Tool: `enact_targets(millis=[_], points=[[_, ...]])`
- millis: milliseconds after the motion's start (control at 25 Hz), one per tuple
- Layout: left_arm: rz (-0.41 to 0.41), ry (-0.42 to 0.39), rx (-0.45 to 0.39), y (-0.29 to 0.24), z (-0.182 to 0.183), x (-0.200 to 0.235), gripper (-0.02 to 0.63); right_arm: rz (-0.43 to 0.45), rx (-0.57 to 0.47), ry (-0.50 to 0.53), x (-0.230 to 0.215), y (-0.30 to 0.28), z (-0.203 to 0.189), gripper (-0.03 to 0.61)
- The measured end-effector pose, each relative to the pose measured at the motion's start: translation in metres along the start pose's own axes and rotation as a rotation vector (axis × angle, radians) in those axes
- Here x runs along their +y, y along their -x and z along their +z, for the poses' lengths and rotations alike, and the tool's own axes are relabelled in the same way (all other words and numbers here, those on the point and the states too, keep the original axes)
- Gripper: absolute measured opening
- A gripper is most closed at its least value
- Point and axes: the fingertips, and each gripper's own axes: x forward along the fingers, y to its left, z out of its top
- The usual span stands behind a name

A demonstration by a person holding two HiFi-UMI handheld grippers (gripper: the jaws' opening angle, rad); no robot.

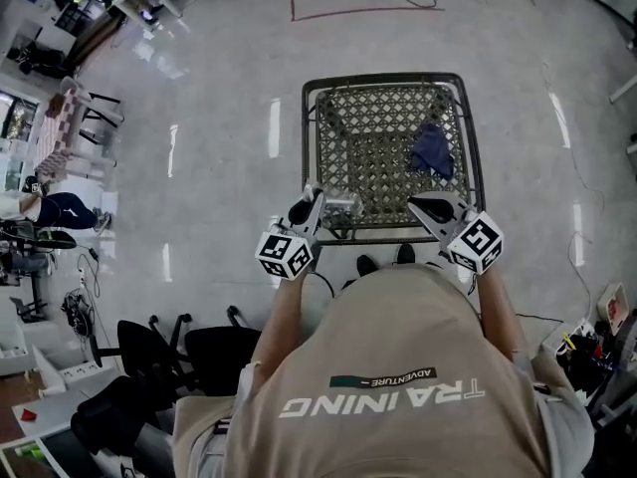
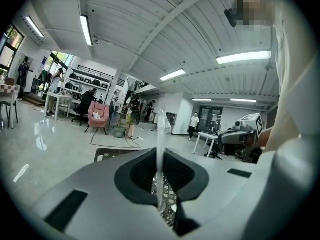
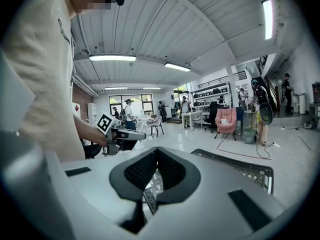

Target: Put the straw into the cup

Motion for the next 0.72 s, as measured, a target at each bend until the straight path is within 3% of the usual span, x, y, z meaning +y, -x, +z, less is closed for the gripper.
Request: enact_targets(millis=[280,480,720], points=[[0.026,0.014,0.053,-0.016,-0.031,0.003,0.035,0.010,0.019,0.004,-0.008,0.014,-0.002,0.017],[0.017,-0.068,0.126,-0.028,-0.055,-0.001,0.035,0.023,0.012,0.008,-0.010,0.009,0.001,0.017],[0.039,-0.041,0.154,-0.041,-0.087,0.003,0.035,0.077,0.056,0.054,-0.011,-0.001,0.002,0.017]])
